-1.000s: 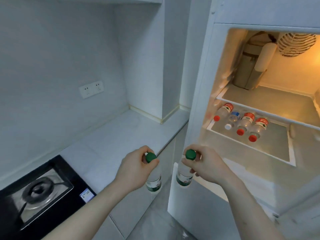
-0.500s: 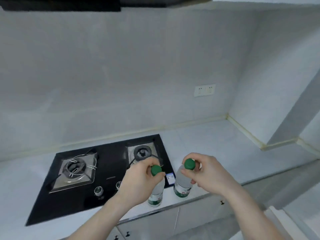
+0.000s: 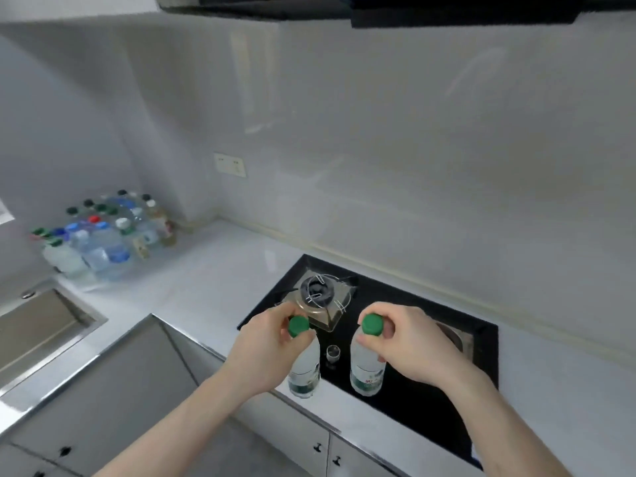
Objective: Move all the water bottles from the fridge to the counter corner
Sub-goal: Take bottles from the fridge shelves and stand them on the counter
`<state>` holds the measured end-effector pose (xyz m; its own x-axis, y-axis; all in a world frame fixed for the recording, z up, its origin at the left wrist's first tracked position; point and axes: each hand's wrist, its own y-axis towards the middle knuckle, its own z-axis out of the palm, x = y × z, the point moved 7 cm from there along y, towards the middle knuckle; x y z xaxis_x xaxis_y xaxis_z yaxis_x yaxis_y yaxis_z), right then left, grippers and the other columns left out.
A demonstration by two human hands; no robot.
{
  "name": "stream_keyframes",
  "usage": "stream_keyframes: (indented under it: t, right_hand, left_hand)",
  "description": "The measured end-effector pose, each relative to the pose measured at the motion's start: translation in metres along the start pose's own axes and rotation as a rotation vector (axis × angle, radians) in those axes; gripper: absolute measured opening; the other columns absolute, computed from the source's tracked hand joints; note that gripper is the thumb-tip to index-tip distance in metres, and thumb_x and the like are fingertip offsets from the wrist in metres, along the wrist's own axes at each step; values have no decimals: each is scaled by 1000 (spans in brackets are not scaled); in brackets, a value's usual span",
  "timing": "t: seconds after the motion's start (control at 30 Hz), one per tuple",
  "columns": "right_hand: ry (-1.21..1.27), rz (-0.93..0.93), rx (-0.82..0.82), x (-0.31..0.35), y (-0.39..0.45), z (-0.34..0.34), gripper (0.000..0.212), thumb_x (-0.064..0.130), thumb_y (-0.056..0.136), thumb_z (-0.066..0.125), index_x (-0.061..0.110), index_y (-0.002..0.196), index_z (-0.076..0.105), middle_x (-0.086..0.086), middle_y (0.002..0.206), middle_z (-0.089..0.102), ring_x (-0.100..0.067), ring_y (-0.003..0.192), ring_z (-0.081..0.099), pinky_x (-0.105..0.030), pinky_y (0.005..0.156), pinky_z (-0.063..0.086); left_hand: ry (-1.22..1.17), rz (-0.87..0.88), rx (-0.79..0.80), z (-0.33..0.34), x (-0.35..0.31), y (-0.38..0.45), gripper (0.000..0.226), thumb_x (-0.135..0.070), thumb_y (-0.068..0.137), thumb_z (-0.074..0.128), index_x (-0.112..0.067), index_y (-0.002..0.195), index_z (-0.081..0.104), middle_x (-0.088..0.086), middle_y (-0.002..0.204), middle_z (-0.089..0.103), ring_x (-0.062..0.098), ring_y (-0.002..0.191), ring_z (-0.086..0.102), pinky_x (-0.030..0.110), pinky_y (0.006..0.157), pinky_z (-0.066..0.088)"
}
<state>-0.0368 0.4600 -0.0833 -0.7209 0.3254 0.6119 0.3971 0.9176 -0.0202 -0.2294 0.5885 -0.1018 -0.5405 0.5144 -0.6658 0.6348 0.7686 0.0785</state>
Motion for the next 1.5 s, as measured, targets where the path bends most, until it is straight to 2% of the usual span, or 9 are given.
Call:
stream_keyframes:
  t: [0.1, 0.2, 0.3, 0.4, 0.6, 0.7, 0.93, 1.3, 1.5]
  right_hand:
    - [-4, -97, 84, 42, 38, 26, 13, 47, 88, 76, 40, 93, 66, 22, 66, 58, -9, 68, 70, -34, 68, 57]
    - [17, -175, 143, 86, 70, 50, 14, 47, 88, 76, 38, 93, 67, 11, 68, 58, -10, 66, 70, -30, 66, 59]
    - [20, -234, 193, 127, 97, 78, 14, 46, 88, 75, 36, 94, 67, 7, 71, 62, -6, 63, 71, -33, 68, 59]
    - [-29, -293, 231, 178, 124, 110, 18, 48, 89, 75, 34, 99, 68, 7, 71, 64, -4, 63, 71, -22, 62, 48]
    - [-15, -344, 244, 247, 171, 162, 18, 47, 88, 75, 35, 97, 67, 7, 71, 66, -4, 61, 71, -31, 76, 56]
    - [14, -355, 239, 279, 194, 187, 16, 46, 90, 74, 35, 99, 67, 6, 73, 67, -5, 63, 72, -33, 76, 58]
    - [11, -361, 270, 322, 254, 230, 17, 47, 89, 74, 36, 99, 66, 6, 79, 68, -10, 69, 72, -39, 80, 59]
    - [-64, -505, 374, 389, 391, 298, 18, 50, 89, 73, 40, 100, 64, 10, 86, 67, -14, 80, 71, -38, 80, 59]
    - [-126, -552, 410, 425, 454, 340, 20, 50, 90, 72, 38, 102, 63, 11, 93, 69, -15, 79, 71, -36, 77, 58]
  left_hand:
    - [31, -88, -99, -41, 35, -3, 13, -50, 88, 66, -40, 91, 58, -11, 79, 64, 13, 68, 66, 38, 71, 57]
    - [46, -156, -167, -77, 69, -6, 13, -49, 89, 66, -38, 90, 58, -10, 81, 64, 12, 70, 66, 38, 74, 56]
    - [44, -207, -209, -110, 99, -9, 12, -48, 89, 67, -39, 90, 58, -9, 80, 64, 12, 68, 67, 37, 73, 57]
    - [36, -242, -251, -149, 137, -9, 12, -48, 90, 66, -39, 91, 59, -9, 77, 65, 11, 67, 68, 36, 70, 58]
    - [75, -272, -287, -211, 197, -3, 13, -49, 90, 65, -37, 89, 59, -9, 78, 66, 10, 69, 66, 35, 70, 57]
    - [97, -289, -289, -242, 232, 6, 14, -49, 89, 66, -37, 89, 59, -9, 81, 66, 10, 72, 66, 36, 73, 57]
    - [112, -352, -276, -287, 294, 35, 15, -48, 91, 66, -35, 88, 59, -7, 80, 67, 12, 71, 67, 40, 76, 58]
    - [89, -529, -318, -334, 394, 111, 13, -45, 94, 63, -33, 97, 58, -7, 85, 69, 16, 76, 70, 39, 75, 60]
    - [202, -632, -316, -357, 449, 142, 14, -46, 94, 60, -34, 100, 54, -7, 96, 66, 19, 85, 64, 33, 70, 49]
